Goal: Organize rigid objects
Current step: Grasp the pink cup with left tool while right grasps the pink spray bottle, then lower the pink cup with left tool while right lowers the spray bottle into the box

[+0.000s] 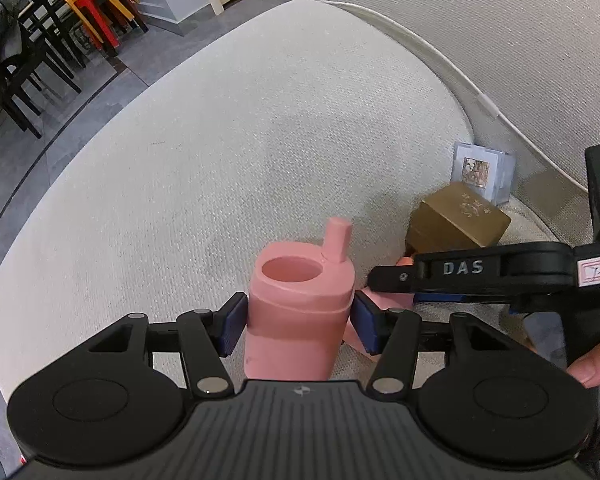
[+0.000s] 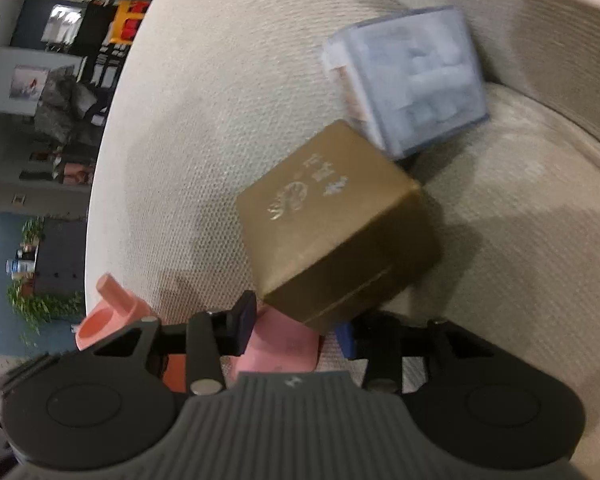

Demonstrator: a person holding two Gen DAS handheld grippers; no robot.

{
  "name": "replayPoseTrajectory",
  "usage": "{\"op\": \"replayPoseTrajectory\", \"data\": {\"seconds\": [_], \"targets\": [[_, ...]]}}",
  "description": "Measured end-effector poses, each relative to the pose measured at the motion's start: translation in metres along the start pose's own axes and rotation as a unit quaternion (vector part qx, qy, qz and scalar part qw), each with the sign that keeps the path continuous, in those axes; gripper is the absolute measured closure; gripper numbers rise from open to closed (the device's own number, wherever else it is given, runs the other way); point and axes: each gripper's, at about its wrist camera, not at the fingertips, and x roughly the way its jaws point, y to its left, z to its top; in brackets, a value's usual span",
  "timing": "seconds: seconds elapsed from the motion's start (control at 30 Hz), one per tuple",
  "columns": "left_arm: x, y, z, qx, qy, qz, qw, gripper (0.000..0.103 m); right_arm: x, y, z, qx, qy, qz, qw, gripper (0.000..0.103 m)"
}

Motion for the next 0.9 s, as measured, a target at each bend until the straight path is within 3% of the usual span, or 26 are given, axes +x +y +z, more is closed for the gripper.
{"op": "replayPoseTrajectory", "data": {"seconds": [0.13,0.3,0.47,0.73,0.9], "targets": [[-0.005,-0.002,-0.003,-0.012,-0.004,0.006,0.9999,0.039,0.003,0.008,-0.002,-0.035,-0.003,-0.001,0.999,0.059],[-0.039,0.005,-0.012,-0.044,-0.030,0.001,0.9986,0.039,-0.007,0.014,-0.001,-0.040,0.003,0.035,0.999,0.076],[-0.080,0.012,-0.032,-0.079,-0.059,-0.004,0.9952,0.039,-0.019,0.041,-0.025,-0.136,-0.012,0.027,0.990,0.078],[-0.147,0.028,-0.084,-0.130,-0.102,-0.021,0.9861,0.039,-0.085,0.067,-0.045,-0.243,-0.069,0.040,0.967,0.078],[-0.182,0.041,-0.136,-0.171,-0.136,-0.023,0.9756,0.039,-0.146,0.095,-0.076,-0.307,-0.088,0.062,0.946,0.078]]}}
